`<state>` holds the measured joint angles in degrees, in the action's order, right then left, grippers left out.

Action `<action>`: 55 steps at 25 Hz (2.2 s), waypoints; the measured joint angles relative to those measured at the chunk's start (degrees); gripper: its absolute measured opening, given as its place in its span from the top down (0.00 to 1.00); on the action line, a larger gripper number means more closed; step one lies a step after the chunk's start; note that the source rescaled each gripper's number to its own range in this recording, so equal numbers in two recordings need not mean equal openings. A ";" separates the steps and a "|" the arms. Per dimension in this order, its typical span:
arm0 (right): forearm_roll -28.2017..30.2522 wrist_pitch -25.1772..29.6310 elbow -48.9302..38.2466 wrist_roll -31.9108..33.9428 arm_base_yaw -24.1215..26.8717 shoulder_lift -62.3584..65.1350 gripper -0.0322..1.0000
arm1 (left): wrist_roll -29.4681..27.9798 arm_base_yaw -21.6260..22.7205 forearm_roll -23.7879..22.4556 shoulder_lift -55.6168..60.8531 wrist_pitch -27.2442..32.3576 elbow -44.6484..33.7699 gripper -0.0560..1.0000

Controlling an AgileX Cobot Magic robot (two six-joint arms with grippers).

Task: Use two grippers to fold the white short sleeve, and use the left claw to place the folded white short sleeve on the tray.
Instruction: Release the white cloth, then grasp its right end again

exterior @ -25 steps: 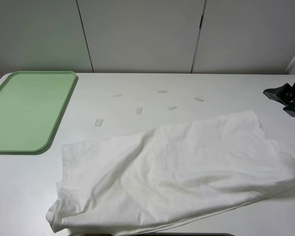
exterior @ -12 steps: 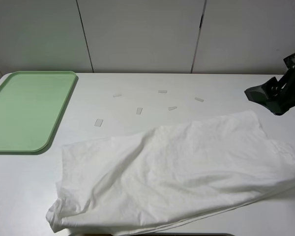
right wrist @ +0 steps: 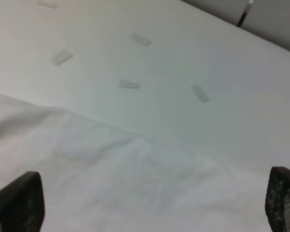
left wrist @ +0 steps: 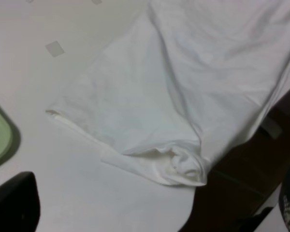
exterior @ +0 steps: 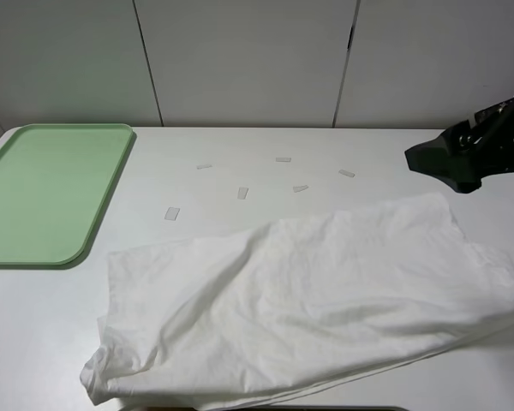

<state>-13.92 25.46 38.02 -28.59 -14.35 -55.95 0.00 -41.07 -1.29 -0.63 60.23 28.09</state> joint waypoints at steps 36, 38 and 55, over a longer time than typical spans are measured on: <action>-9.50 10.02 0.00 11.39 0.00 -4.22 0.00 | 0.00 37.10 -0.14 0.68 0.15 0.00 0.00; -9.50 10.02 0.00 10.86 0.00 -6.92 0.00 | 0.00 37.10 -0.14 0.68 0.16 0.00 0.00; -21.81 19.55 12.25 -12.45 3.93 -31.53 0.00 | 0.00 37.10 -0.14 0.68 0.16 0.00 0.00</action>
<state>-35.73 45.01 50.27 -41.03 -10.42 -87.48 0.00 -3.97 -1.43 0.06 60.39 28.09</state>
